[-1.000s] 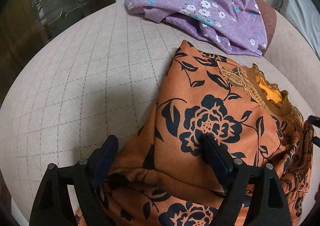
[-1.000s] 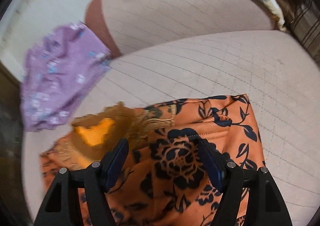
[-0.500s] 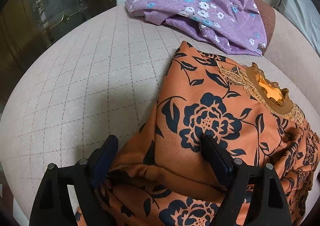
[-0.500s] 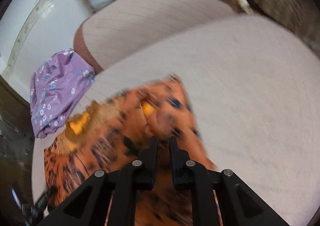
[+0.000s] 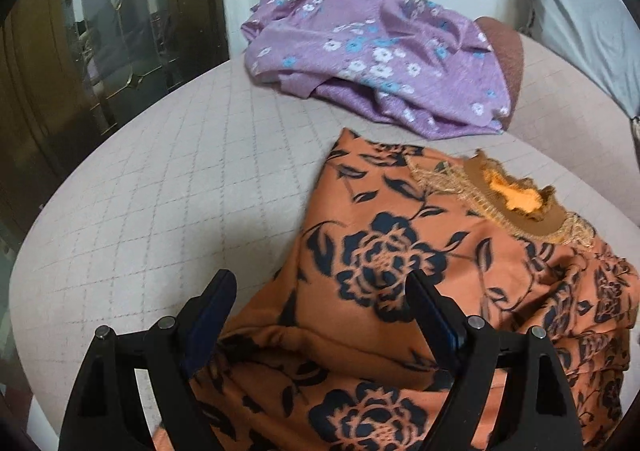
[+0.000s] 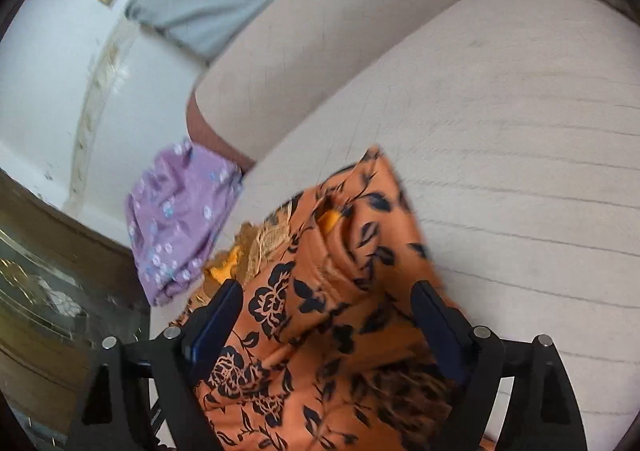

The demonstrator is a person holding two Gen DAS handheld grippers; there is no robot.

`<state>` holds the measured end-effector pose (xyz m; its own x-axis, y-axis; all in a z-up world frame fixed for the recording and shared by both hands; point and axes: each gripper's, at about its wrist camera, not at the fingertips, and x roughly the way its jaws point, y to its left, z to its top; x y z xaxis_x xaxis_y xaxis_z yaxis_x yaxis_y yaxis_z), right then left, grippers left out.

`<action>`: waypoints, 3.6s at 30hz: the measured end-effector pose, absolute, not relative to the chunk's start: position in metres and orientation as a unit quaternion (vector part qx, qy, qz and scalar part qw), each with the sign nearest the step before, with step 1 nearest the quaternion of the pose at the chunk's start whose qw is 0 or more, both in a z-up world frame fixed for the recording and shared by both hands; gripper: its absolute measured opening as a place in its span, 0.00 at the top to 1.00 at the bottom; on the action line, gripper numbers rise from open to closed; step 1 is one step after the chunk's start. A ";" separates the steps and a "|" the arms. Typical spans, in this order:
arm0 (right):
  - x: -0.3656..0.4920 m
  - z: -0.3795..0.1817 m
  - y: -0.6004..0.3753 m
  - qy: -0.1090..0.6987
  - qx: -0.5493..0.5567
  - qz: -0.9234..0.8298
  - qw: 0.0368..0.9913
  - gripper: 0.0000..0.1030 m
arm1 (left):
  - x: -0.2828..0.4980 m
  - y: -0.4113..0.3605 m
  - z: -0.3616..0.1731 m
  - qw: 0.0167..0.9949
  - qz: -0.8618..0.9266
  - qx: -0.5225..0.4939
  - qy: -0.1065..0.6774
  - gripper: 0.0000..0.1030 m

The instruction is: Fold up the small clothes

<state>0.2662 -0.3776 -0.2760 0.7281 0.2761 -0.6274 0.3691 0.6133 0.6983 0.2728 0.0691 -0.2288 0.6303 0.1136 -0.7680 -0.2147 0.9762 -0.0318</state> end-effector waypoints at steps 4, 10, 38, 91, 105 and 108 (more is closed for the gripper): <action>0.302 -0.292 -0.368 0.397 0.437 -0.043 0.806 0.56 | 0.281 0.062 -0.229 0.902 0.078 -0.045 0.421 0.16; 0.297 -0.279 -0.357 0.385 0.390 -0.047 0.835 0.84 | 0.284 0.065 -0.226 0.902 0.072 -0.060 0.422 0.16; 0.308 -0.266 -0.385 0.435 0.235 -0.091 0.864 0.56 | 0.287 0.035 -0.235 0.902 0.040 -0.003 0.429 0.16; 0.285 -0.292 -0.324 0.541 0.171 -0.022 0.823 0.72 | 0.296 0.049 -0.251 0.883 0.082 0.024 0.462 0.16; 0.136 -0.237 -0.368 0.393 0.244 0.003 0.887 0.59 | 0.229 0.049 -0.206 0.920 0.052 0.050 0.386 0.16; 0.108 -0.235 -0.368 0.358 0.261 0.002 0.896 0.30 | 0.212 0.055 -0.201 0.919 0.049 0.044 0.389 0.16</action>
